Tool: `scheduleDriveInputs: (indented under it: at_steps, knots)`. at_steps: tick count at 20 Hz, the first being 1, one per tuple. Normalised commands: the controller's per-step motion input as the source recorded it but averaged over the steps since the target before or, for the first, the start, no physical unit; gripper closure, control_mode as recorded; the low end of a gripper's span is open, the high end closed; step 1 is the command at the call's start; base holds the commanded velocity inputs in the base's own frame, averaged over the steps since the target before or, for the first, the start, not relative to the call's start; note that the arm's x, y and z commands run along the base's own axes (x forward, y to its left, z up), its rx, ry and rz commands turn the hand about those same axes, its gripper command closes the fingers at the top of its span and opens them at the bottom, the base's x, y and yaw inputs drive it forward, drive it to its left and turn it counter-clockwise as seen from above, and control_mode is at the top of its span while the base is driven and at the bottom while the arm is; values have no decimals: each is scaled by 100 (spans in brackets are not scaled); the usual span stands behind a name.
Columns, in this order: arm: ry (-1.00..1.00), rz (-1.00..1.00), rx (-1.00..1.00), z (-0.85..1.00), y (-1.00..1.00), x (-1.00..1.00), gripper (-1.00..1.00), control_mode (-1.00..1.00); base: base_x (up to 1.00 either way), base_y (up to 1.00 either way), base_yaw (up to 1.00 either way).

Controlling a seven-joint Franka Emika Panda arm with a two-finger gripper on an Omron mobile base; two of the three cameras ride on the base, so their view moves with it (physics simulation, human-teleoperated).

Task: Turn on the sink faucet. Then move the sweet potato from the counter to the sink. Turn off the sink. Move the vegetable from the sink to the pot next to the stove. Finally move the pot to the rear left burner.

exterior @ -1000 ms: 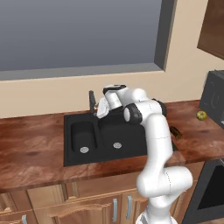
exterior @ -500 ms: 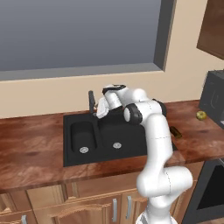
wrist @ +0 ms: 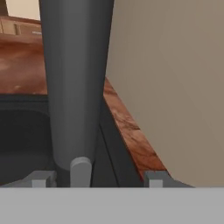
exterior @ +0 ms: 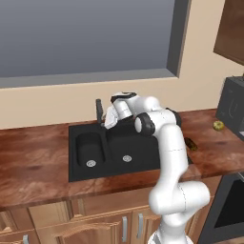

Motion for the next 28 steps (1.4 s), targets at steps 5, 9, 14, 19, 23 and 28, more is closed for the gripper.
scheduleDriveInputs:
  at_steps: [5, 9, 14, 19, 23, 28]
  knots:
    - [0, 2, 2, 0, 11, 6, 100, -100, 0, 0, 0]
    - [0, 2, 5, 1, 0, 9, 100, -100, 0, 0, 0]
    - [0, 0, 11, 11, -3, 29, 100, -100, 0, 0, 0]
    - [4, 0, 19, 27, -13, 49, 100, -100, 0, 0, 0]
    - [8, 0, 22, 46, -9, 59, 100, -100, 0, 0, 0]
    - [12, 0, 19, 44, -8, 66, 100, -100, 0, 0, 0]
